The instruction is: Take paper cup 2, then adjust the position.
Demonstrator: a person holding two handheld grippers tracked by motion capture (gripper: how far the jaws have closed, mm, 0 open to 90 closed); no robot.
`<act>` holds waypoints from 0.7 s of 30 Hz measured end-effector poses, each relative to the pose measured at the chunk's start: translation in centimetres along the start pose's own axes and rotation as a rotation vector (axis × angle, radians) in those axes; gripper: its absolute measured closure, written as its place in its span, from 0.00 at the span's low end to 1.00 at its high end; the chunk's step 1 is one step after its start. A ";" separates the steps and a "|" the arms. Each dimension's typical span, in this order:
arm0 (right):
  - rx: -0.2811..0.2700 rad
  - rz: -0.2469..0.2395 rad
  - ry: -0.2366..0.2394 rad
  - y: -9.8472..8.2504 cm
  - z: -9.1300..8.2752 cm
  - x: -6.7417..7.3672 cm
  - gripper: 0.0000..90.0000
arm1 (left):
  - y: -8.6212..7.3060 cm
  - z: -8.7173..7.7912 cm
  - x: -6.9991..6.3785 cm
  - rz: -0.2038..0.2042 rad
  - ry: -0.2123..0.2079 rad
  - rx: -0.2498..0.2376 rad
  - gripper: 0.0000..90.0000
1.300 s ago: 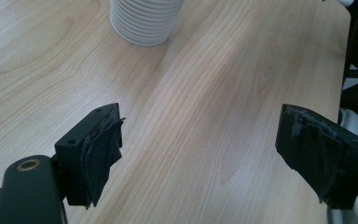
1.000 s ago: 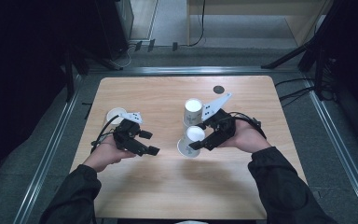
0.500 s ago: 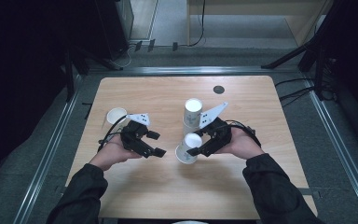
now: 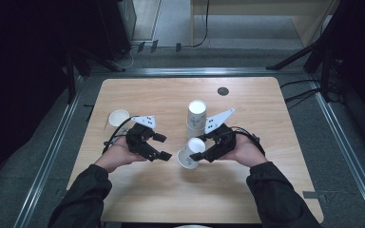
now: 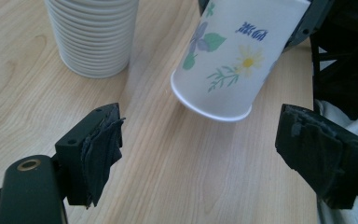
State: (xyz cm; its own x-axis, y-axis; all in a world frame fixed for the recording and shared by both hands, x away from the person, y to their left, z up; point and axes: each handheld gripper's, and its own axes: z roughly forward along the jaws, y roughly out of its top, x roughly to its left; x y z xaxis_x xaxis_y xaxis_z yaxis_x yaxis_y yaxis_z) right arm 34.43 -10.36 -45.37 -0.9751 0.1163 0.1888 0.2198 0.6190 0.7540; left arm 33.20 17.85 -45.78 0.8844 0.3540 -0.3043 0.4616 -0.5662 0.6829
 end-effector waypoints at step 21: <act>-0.045 0.051 0.041 0.3 0.9 -0.1 0.39 | 0.1 1.8 -0.8 0.030 -0.037 -0.009 0.16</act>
State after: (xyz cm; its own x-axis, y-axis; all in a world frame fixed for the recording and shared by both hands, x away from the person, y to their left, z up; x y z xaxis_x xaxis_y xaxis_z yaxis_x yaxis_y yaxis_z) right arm 34.55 -9.50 -45.67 -0.9609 0.1143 0.2521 0.2707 0.5774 0.7703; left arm 32.66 16.13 -46.68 0.9000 0.3086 -0.3079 0.4341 -0.5692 0.6983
